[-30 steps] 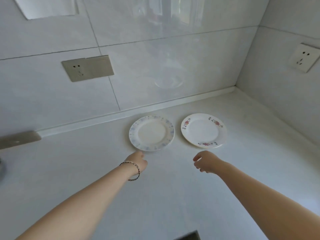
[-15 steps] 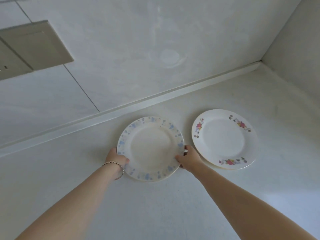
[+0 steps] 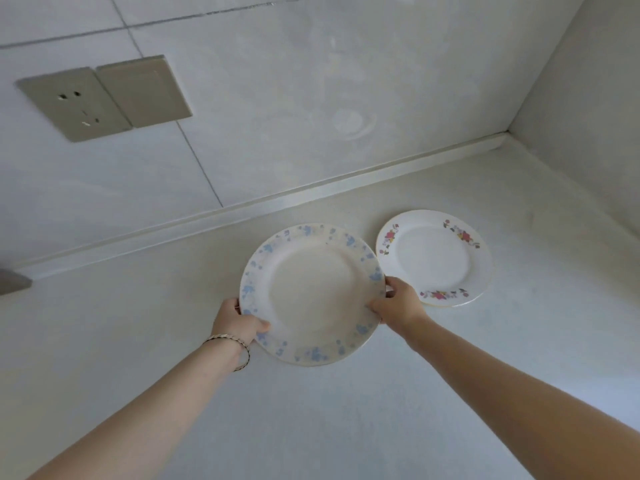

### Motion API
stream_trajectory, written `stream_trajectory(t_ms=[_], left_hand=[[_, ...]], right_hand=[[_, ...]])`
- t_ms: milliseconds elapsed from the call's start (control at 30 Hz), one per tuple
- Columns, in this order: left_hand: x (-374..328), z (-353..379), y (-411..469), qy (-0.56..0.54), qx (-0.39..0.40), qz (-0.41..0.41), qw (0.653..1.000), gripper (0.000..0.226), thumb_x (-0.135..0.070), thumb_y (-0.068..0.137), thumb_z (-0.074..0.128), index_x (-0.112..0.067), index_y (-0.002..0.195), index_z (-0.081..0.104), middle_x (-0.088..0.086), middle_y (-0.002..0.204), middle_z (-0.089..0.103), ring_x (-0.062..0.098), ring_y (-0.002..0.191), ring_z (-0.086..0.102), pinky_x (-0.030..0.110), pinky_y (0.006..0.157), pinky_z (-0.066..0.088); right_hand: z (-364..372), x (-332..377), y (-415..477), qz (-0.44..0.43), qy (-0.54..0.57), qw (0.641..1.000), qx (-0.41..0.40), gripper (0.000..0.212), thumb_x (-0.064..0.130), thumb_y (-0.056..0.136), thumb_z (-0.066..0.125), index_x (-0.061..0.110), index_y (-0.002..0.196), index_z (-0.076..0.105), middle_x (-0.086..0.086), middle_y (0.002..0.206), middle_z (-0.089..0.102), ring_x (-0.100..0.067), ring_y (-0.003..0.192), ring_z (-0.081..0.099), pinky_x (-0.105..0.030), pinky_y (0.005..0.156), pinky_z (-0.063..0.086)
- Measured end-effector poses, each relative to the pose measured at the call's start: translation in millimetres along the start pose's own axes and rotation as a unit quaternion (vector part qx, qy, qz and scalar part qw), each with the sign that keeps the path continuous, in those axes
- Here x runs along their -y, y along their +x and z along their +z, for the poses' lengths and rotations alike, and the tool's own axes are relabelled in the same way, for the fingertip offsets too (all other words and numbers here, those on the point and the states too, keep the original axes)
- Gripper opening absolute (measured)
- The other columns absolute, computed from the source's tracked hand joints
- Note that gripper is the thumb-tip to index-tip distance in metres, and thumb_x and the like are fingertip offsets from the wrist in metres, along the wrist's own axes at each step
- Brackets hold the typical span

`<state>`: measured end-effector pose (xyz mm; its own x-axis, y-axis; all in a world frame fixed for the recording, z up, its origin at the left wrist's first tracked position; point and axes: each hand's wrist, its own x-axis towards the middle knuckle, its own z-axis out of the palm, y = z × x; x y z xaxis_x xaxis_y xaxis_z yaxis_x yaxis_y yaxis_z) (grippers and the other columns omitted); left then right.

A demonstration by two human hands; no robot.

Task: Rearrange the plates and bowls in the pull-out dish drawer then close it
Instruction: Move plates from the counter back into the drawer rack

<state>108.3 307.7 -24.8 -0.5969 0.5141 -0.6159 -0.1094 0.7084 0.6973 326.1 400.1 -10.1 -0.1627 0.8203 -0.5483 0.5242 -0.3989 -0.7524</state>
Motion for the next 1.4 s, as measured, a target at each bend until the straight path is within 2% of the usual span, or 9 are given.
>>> stream_trajectory(t_ms=[167,300,533,733,900,1000,1067,1167,1400], left_hand=[[33,-21,-86,-0.051,-0.008,0.026,0.998,0.029,0.016,0.068,0.067,-0.009,0.081,0.06,0.017,0.099,0.066,0.036,0.099,0.065,0.053,0.09,0.052],[78,-46,-172,-0.092,-0.034,0.035,0.995,0.036,0.007,0.051,0.07,-0.006,0.083,0.062,0.017,0.098,0.066,0.037,0.098,0.066,0.054,0.088,0.053],[197,-126,-269,-0.137,-0.095,-0.031,0.986,0.022,0.013,0.071,0.069,-0.004,0.082,0.061,0.019,0.098,0.066,0.036,0.097,0.066,0.049,0.089,0.054],[292,-214,-309,-0.166,-0.165,-0.074,0.969,0.041,0.01,0.07,0.068,0.005,0.11,0.061,0.018,0.108,0.068,0.031,0.101,0.064,0.042,0.091,0.053],[372,-297,-326,-0.172,-0.19,-0.123,0.959,0.035,0.009,0.07,0.068,0.0,0.103,0.062,0.014,0.105,0.065,0.029,0.098,0.06,0.043,0.091,0.053],[423,-348,-324,-0.172,-0.187,-0.153,0.955,0.019,0.013,0.074,0.066,-0.005,0.076,0.059,0.016,0.101,0.061,0.03,0.092,0.056,0.043,0.086,0.053],[456,-381,-318,-0.166,-0.181,-0.171,0.954,0.022,0.014,0.073,0.066,-0.001,0.087,0.059,0.02,0.11,0.062,0.032,0.096,0.057,0.044,0.086,0.053],[509,-430,-299,-0.144,-0.16,-0.215,0.952,0.054,0.017,0.071,0.066,0.003,0.122,0.055,0.022,0.123,0.061,0.036,0.112,0.059,0.045,0.089,0.053],[602,-520,-239,-0.016,-0.11,-0.276,0.955,0.052,0.008,0.065,0.074,0.003,0.115,0.058,0.017,0.117,0.064,0.033,0.112,0.061,0.046,0.093,0.054]], right_hand=[[-12,-11,-76,-0.061,-0.002,0.998,-0.015,0.029,-0.006,0.079,0.047,0.005,0.104,0.057,-0.011,0.09,0.057,-0.027,0.086,0.056,-0.044,0.086,0.054],[-3,-30,-147,-0.084,0.006,0.996,0.014,0.027,-0.007,0.081,0.043,0.007,0.101,0.055,-0.012,0.09,0.055,-0.022,0.07,0.051,-0.03,0.062,0.046],[56,-49,-266,-0.142,-0.126,0.976,0.109,0.037,-0.005,0.083,0.044,0.003,0.117,0.055,-0.012,0.095,0.057,-0.029,0.088,0.054,-0.037,0.078,0.048],[156,-70,-341,-0.159,-0.19,0.952,0.179,0.037,-0.002,0.083,0.047,0.004,0.12,0.054,-0.01,0.1,0.059,-0.03,0.094,0.056,-0.039,0.086,0.049],[255,-97,-390,-0.133,-0.193,0.943,0.236,0.039,-0.003,0.083,0.048,0.005,0.12,0.053,-0.01,0.102,0.059,-0.031,0.096,0.059,-0.042,0.09,0.051],[318,-113,-419,-0.125,-0.194,0.939,0.254,0.037,-0.003,0.082,0.049,0.003,0.118,0.054,-0.012,0.101,0.06,-0.033,0.097,0.06,-0.045,0.09,0.052],[361,-127,-436,-0.129,-0.203,0.935,0.258,0.037,-0.001,0.081,0.049,0.003,0.117,0.055,-0.011,0.101,0.061,-0.03,0.094,0.059,-0.041,0.087,0.051],[428,-150,-458,-0.132,-0.211,0.937,0.247,0.034,0.001,0.082,0.048,0.008,0.115,0.054,-0.009,0.101,0.063,-0.028,0.094,0.06,-0.041,0.086,0.053],[560,-200,-480,-0.04,-0.2,0.952,0.229,0.033,-0.004,0.08,0.045,0.016,0.105,0.052,-0.001,0.082,0.059,-0.029,0.088,0.059,-0.044,0.082,0.053]])
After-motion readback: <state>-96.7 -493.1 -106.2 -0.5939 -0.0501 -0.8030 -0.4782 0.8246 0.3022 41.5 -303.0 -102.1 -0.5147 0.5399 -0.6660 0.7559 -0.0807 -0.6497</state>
